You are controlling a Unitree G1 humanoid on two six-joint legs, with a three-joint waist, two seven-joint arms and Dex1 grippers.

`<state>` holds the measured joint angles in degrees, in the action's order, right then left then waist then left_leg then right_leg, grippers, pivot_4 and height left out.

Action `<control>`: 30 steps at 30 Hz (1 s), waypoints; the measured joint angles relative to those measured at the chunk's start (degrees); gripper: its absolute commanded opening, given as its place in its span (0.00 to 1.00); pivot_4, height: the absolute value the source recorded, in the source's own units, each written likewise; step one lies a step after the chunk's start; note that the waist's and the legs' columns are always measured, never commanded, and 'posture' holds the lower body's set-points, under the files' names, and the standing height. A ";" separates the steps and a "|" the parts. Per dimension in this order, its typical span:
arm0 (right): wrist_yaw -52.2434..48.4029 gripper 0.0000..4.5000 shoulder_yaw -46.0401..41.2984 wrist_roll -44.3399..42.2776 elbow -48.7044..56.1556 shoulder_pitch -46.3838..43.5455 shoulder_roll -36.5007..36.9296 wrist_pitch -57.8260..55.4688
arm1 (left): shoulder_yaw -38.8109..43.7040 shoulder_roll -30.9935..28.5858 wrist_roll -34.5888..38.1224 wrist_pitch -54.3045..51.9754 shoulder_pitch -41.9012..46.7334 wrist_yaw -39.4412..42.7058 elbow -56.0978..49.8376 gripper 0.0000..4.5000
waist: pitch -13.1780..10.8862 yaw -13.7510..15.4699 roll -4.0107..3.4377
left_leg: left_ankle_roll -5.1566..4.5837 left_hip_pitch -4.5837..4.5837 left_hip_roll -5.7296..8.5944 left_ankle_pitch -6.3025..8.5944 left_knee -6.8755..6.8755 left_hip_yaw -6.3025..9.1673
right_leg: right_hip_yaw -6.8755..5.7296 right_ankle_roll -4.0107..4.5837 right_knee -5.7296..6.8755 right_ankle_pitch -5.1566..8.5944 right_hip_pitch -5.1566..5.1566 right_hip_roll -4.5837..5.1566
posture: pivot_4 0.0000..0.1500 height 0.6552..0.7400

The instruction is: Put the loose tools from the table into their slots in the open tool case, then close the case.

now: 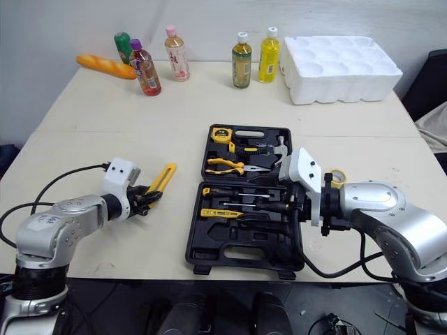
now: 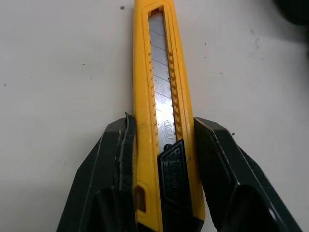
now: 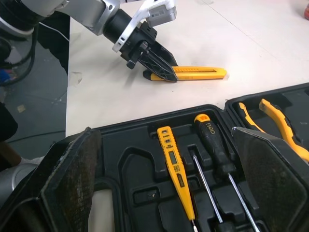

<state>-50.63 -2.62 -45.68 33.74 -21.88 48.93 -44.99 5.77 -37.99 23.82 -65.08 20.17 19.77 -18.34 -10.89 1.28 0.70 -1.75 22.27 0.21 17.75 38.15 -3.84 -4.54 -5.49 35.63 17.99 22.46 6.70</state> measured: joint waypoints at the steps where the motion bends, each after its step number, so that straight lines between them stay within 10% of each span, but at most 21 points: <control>1: -0.01 1.00 -0.13 -0.03 0.01 0.27 0.24 -0.04 | -0.43 -1.94 0.36 1.57 0.23 2.91 0.39 0.29 | 0.00 -0.04 0.00 | 0.00 0.03 -0.01 0.00 -0.01 0.00 | -0.01 0.00 0.00 0.00 0.01 0.00 | 1.00 0.98; 8: -4.30 1.00 -8.43 -2.36 2.65 12.40 9.17 -2.71 | -6.35 -17.00 5.94 7.55 12.22 28.28 -2.40 0.29 | -0.04 0.32 0.06 | -0.11 0.10 0.05 0.05 -0.02 0.08 | -0.04 0.00 -0.21 0.00 -0.14 0.10 | 1.00 0.98; 19: -7.54 1.00 -20.72 -4.10 8.53 30.20 13.19 -5.51 | -33.24 -4.72 2.29 12.06 25.82 42.29 -0.97 0.29 | -0.05 0.32 0.08 | -0.18 0.09 0.02 -0.14 0.06 -0.02 | 0.05 -0.09 -0.07 -0.05 -0.11 -0.14 | 1.00 0.98; 30: -5.68 1.00 -24.97 -4.05 9.72 36.05 12.73 -5.54 | -43.45 3.60 -8.58 18.13 29.42 43.61 8.22 0.29 | -0.06 0.30 0.11 | -0.26 0.13 0.03 -0.14 0.16 0.01 | 0.07 -0.10 0.00 -0.05 -0.12 -0.12 | 1.00 0.98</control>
<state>-56.31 -27.59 -49.73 43.46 14.17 61.66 -50.53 -37.69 -34.39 15.24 -46.94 49.60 63.37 -10.11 -10.95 1.58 0.81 -2.01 22.40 0.24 17.61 38.32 -3.83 -4.47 -5.60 35.63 17.94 22.34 6.58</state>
